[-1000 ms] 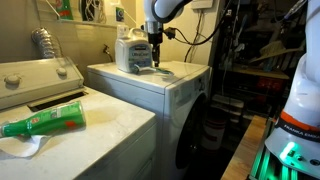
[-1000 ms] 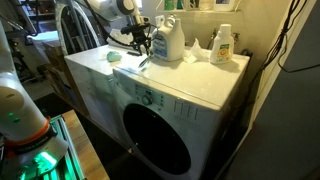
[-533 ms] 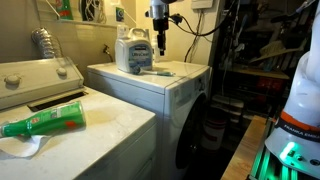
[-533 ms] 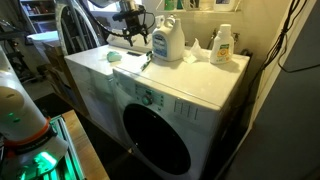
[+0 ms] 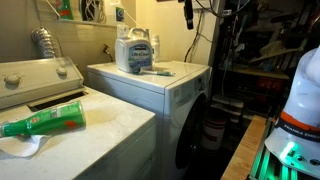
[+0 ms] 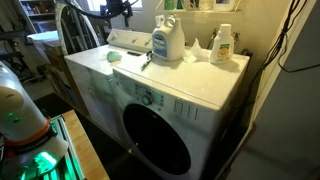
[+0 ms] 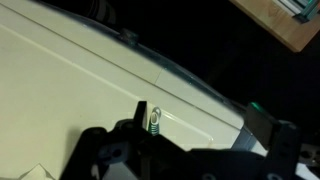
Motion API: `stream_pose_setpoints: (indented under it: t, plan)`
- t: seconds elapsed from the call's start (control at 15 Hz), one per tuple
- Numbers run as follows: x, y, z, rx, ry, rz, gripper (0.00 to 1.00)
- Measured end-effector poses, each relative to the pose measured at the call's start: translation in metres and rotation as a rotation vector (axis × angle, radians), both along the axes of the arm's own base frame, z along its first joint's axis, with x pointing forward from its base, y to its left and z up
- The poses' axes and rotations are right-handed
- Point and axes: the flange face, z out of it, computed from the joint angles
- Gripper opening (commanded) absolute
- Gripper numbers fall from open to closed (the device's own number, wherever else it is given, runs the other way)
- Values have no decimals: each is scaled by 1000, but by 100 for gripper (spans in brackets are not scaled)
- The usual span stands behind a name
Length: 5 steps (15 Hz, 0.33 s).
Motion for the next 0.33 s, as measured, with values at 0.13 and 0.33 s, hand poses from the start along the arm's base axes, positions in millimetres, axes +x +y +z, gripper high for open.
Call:
stream_pose_setpoints:
  t: [0.13,0.33]
  plan:
    - [-9,-21,12,36,17,22,100]
    - [-11,-33,11,55,27,27,100]
